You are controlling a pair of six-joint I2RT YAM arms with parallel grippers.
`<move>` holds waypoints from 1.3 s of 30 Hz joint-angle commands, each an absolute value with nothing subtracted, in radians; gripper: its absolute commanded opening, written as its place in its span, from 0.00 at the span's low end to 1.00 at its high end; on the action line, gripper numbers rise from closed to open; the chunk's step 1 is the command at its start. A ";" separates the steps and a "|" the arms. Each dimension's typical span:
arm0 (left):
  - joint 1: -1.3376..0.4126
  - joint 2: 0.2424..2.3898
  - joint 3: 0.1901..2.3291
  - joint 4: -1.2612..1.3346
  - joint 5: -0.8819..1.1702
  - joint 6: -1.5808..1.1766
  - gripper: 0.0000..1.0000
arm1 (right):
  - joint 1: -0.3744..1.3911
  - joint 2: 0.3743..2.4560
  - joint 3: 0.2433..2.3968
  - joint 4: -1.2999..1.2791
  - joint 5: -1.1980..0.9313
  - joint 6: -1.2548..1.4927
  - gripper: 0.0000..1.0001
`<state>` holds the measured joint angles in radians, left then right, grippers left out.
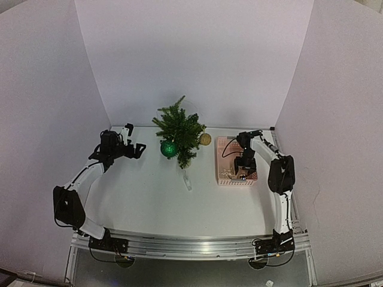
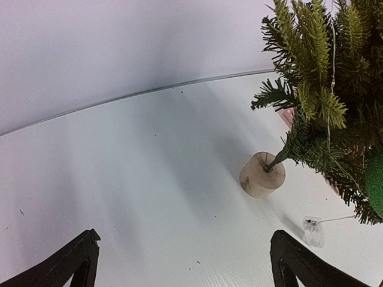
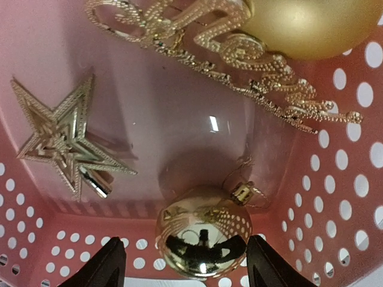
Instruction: Decorate the small christmas tree
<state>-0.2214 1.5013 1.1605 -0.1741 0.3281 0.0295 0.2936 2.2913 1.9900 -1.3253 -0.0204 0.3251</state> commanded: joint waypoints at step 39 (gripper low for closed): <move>-0.177 1.503 1.212 -0.134 0.396 0.020 1.00 | 0.325 2.387 2.031 -1.535 -0.003 0.309 0.39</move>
